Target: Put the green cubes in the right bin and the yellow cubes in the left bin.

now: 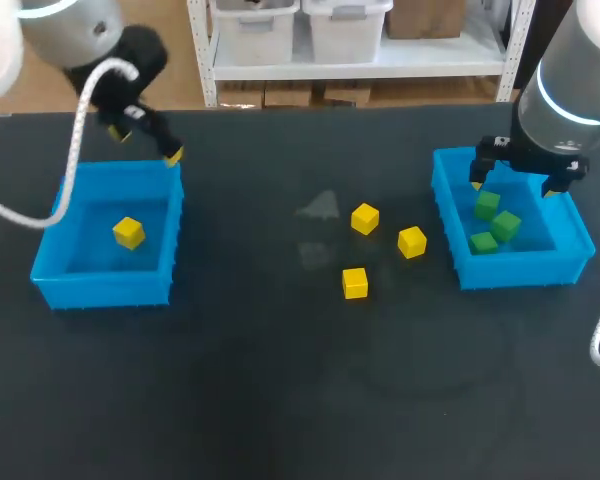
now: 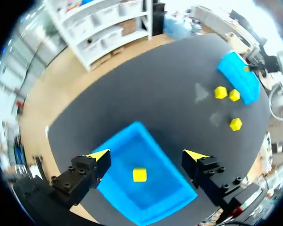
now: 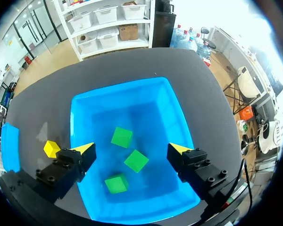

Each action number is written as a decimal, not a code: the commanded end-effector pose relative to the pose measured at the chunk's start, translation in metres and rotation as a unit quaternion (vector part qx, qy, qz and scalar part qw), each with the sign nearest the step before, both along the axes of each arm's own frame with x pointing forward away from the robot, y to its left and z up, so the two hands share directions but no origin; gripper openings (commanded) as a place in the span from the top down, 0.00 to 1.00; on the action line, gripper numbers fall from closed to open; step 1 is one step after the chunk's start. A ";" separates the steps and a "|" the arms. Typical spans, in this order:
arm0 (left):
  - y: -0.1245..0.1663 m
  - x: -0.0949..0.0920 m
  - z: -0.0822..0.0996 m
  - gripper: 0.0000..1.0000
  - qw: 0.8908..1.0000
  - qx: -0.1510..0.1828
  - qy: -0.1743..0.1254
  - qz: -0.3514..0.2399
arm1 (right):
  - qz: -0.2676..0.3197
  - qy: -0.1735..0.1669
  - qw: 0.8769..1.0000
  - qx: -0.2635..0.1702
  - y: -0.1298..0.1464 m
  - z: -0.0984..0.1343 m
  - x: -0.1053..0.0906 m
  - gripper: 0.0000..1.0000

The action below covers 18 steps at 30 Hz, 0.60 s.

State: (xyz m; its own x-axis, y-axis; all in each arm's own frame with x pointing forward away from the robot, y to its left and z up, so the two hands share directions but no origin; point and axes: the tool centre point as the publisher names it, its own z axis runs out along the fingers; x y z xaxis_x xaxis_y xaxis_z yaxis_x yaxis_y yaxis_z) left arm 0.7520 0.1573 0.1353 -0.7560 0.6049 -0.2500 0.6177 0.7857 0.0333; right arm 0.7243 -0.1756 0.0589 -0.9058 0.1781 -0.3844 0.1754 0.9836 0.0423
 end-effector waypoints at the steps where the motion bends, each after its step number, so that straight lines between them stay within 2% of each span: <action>1: -0.040 0.019 0.017 0.00 0.999 0.008 0.008 -0.052 | -0.001 -0.002 1.000 0.000 0.000 0.000 -0.001 0.00; 7: -0.092 0.021 0.022 0.00 0.991 0.015 0.005 -0.133 | -0.001 -0.002 1.000 0.000 0.000 0.000 -0.001 0.00; 12: -0.129 0.015 0.016 0.00 0.983 0.026 0.007 -0.184 | -0.001 -0.002 1.000 0.000 0.000 0.000 -0.001 0.00; 18: -0.166 0.012 0.000 0.00 0.975 0.031 0.018 -0.218 | -0.001 -0.002 1.000 0.000 0.000 0.000 -0.001 0.00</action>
